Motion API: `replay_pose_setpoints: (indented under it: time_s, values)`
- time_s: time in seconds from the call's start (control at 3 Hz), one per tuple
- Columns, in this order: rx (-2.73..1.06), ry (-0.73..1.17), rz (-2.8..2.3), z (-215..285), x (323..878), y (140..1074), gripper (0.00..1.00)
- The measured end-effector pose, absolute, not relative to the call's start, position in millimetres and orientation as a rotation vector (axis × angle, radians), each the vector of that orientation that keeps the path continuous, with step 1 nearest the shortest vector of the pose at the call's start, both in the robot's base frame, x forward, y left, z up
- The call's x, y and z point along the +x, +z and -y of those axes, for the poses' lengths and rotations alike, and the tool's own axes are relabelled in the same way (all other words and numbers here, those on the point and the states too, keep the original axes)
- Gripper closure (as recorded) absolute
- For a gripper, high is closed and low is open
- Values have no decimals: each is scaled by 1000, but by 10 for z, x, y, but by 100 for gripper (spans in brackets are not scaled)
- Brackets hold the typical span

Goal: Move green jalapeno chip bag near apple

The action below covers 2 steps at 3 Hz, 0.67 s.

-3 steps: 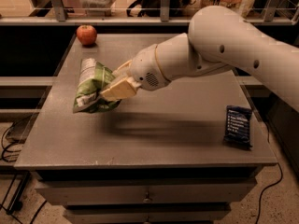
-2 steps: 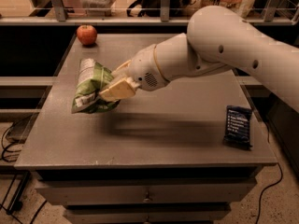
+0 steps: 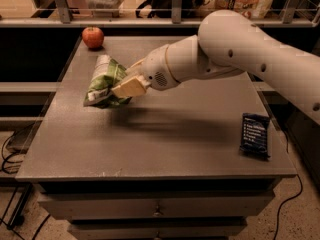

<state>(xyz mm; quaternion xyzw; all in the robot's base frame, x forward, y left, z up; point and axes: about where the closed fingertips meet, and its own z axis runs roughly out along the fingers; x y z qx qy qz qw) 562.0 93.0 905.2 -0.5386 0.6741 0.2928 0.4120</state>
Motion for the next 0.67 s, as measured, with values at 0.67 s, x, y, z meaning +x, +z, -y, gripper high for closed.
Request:
replay_pose_setpoints:
  time_s: [0.67]
  values:
    - [-1275,647,-1758,-751,6335,9030,100]
